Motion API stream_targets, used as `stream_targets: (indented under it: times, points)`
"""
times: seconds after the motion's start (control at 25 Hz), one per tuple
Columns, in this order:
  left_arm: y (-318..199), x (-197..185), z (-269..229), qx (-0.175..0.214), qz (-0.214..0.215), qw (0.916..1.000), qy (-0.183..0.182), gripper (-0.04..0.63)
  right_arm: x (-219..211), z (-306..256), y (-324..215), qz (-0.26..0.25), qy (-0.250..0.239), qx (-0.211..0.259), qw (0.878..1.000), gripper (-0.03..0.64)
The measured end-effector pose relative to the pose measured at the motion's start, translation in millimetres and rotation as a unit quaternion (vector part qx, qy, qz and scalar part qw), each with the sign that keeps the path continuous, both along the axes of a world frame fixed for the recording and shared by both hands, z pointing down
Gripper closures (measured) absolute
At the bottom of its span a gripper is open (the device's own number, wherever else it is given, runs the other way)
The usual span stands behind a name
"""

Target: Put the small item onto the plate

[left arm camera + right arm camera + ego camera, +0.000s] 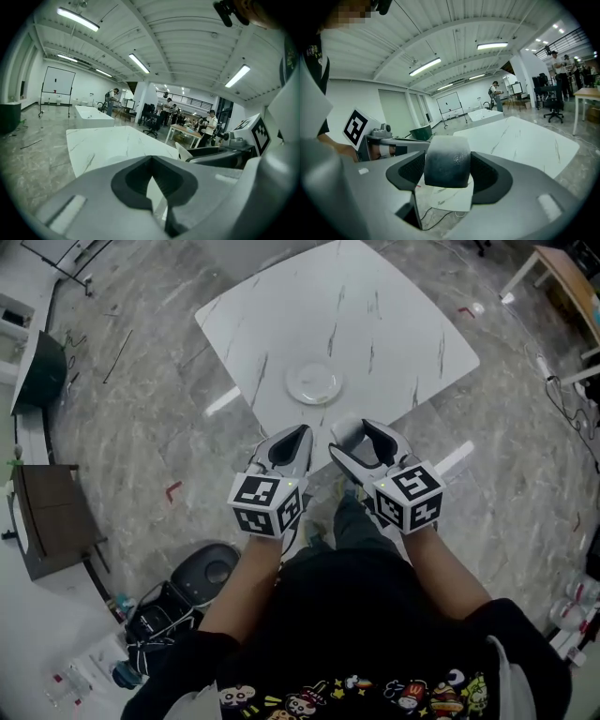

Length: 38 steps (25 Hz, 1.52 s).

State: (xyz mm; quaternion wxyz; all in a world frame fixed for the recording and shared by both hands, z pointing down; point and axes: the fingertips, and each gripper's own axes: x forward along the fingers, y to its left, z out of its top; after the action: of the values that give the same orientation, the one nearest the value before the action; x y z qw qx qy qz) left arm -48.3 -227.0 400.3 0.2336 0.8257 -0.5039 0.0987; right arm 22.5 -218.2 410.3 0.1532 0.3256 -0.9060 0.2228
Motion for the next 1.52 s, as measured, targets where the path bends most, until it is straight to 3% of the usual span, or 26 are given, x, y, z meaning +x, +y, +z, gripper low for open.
stream_targets:
  times: [0.32, 0.8, 1.12, 1.52]
  points:
    - [-52, -30, 43, -0.034, -0.047, 0.9983, 0.007, 0.594, -41, 50, -70, -0.052, 0.035, -0.023, 0.998, 0.288]
    - [-97, -73, 107, -0.075, -0.103, 0.9915, 0.022, 0.594, -86, 123, -139, -0.082, 0.100, -0.034, 0.991, 0.288]
    - [-101, -86, 134, -0.095, -0.122, 0.9874, 0.033, 0.594, -98, 184, -176, -0.095, 0.168, -0.030, 0.981, 0.288]
    - [-97, -96, 143, -0.103, -0.134, 0.9845, 0.046, 0.594, -122, 206, -183, -0.124, 0.219, -0.014, 0.968, 0.290]
